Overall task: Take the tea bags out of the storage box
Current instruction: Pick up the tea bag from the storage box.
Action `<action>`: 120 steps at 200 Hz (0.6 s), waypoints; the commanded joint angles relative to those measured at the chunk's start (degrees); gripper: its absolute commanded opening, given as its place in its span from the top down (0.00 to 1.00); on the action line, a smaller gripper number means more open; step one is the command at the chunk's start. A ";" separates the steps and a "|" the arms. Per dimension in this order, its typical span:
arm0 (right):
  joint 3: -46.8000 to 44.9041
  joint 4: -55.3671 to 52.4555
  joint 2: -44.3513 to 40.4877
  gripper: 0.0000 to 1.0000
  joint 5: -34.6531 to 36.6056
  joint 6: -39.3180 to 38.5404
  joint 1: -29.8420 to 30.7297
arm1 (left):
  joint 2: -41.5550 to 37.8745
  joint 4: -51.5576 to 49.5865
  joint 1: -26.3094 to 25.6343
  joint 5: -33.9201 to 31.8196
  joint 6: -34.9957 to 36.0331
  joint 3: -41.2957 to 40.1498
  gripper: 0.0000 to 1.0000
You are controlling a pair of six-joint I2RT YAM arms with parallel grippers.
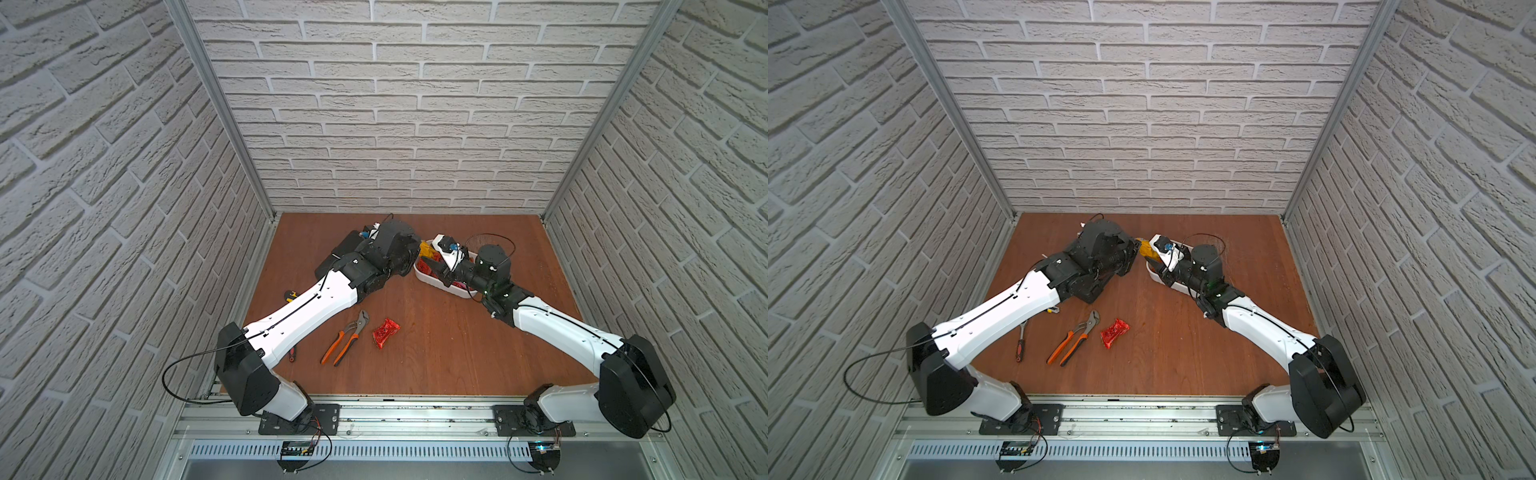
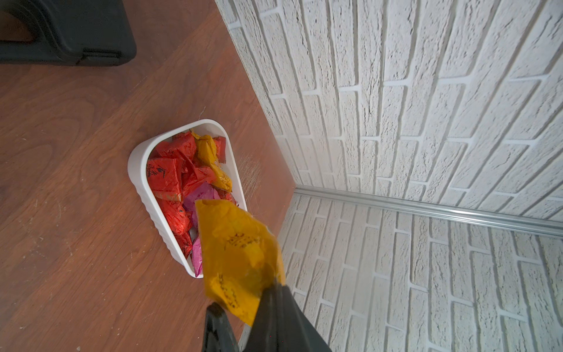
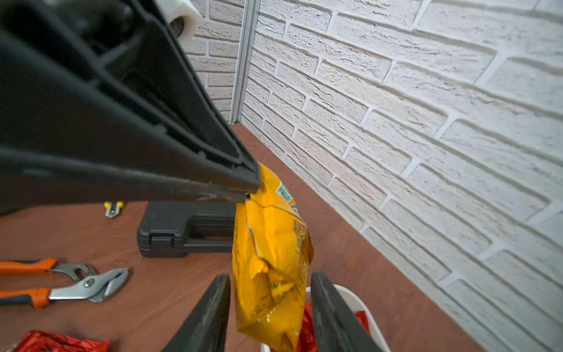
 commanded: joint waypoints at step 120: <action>-0.16 -36.48 -12.63 0.97 1.62 41.05 2.54 | -14.28 -1.22 5.95 -15.34 30.88 -10.38 0.14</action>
